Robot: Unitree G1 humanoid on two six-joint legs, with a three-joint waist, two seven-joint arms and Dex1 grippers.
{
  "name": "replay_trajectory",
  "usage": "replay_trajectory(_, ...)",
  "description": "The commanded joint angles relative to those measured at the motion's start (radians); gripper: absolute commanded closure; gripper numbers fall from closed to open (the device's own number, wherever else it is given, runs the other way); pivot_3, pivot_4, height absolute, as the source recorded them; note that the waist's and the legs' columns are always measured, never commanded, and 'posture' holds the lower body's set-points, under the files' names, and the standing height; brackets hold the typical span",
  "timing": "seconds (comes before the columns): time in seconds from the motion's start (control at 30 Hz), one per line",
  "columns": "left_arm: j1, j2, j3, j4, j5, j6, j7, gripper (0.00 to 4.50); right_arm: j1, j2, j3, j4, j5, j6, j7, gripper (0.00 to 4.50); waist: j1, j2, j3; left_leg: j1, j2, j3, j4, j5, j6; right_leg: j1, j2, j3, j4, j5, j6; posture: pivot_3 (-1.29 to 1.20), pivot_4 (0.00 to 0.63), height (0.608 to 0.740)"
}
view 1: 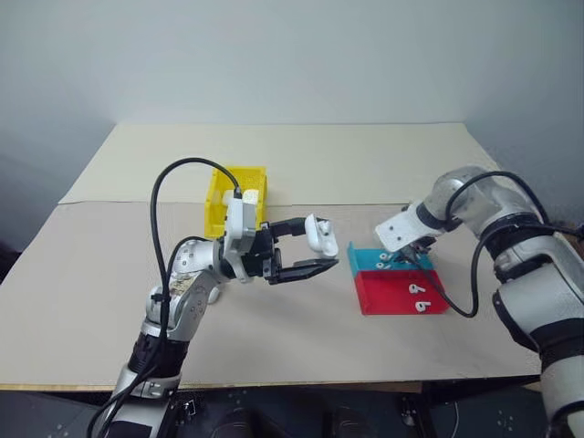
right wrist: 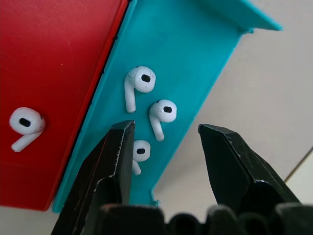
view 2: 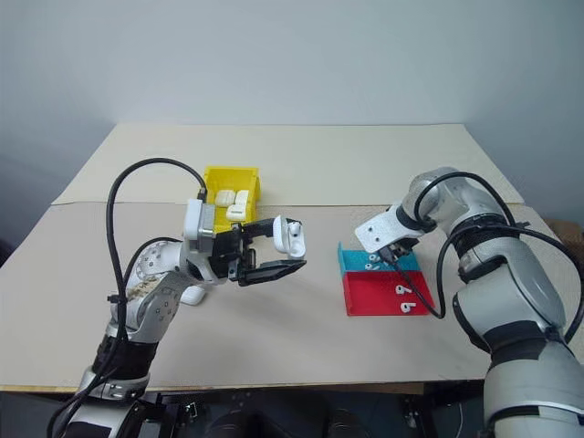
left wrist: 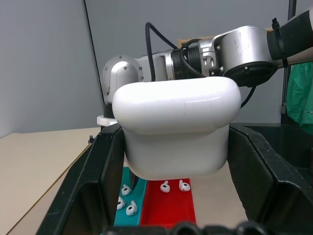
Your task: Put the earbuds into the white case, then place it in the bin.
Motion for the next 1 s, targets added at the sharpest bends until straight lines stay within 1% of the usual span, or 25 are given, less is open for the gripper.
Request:
replay_trajectory(0.03,0.008,0.008,0.013,-0.064,-0.017,-0.003,0.023,1.65,-0.039,0.017,-0.015,0.054,-0.043,-0.037,-0.035,1.98,0.0,0.0,0.0,0.0,0.0,0.0,0.0,0.0,0.0,0.0,0.0,0.0,0.0,0.0,0.0,0.0,0.15,0.74)
replay_trajectory(0.3,0.035,0.03,0.016,-0.106,-0.024,0.003,0.046,1.65,-0.033,0.051,-0.017,0.109,-0.115,-0.047,-0.126,1.98,-0.001,0.001,0.001,0.0,0.0,0.0,0.0,0.0,0.0,0.0,0.0,0.0,0.0,0.0,0.0,0.0,0.15,0.74)
replay_trajectory(0.77,0.048,0.045,0.014,-0.128,-0.029,0.008,0.064,1.65,-0.007,0.068,-0.038,0.124,-0.143,-0.047,-0.142,1.98,-0.001,0.001,0.0,0.001,0.0,0.0,-0.001,0.0,-0.001,0.001,0.0,0.0,0.0,0.0,0.0,0.0,0.15,0.74)
replay_trajectory(0.8,0.047,0.047,0.015,-0.127,-0.029,0.008,0.065,1.65,-0.005,0.069,-0.038,0.124,-0.147,-0.046,-0.145,2.35,-0.001,0.001,0.001,0.001,0.0,0.0,-0.001,0.0,-0.001,0.001,0.0,0.0,0.0,0.0,0.0,0.0,0.15,0.74)
replay_trajectory(0.83,0.046,0.048,0.015,-0.126,-0.03,0.009,0.065,1.65,-0.003,0.07,-0.037,0.125,-0.15,-0.045,-0.149,2.54,-0.001,0.001,0.001,0.001,0.0,0.0,-0.001,0.0,-0.001,0.001,0.0,0.0,0.0,0.0,0.0,0.0,0.15,0.74)
replay_trajectory(0.93,0.043,0.053,0.017,-0.125,-0.032,0.01,0.067,1.65,0.001,0.072,-0.045,0.127,-0.149,-0.043,-0.141,3.55,-0.001,0.001,0.0,0.001,0.0,0.0,-0.001,0.0,-0.001,0.001,0.0,0.0,0.0,0.0,0.0,0.0,0.15,0.74)
replay_trajectory(0.97,0.044,0.054,0.017,-0.127,-0.033,0.011,0.067,1.65,0.003,0.072,-0.047,0.126,-0.148,-0.045,-0.138,3.82,-0.001,0.001,0.0,0.002,0.0,0.0,-0.001,0.0,-0.001,0.001,0.0,0.0,0.0,0.0,0.0,0.0,0.15,0.74)
replay_trajectory(1.0,0.046,0.056,0.017,-0.127,-0.033,0.011,0.067,1.65,0.004,0.072,-0.049,0.125,-0.148,-0.044,-0.135,3.85,-0.001,0.001,0.0,0.002,0.0,0.0,-0.001,0.0,-0.001,0.001,0.0,0.0,0.0,0.0,0.0,0.0,0.15,0.74)
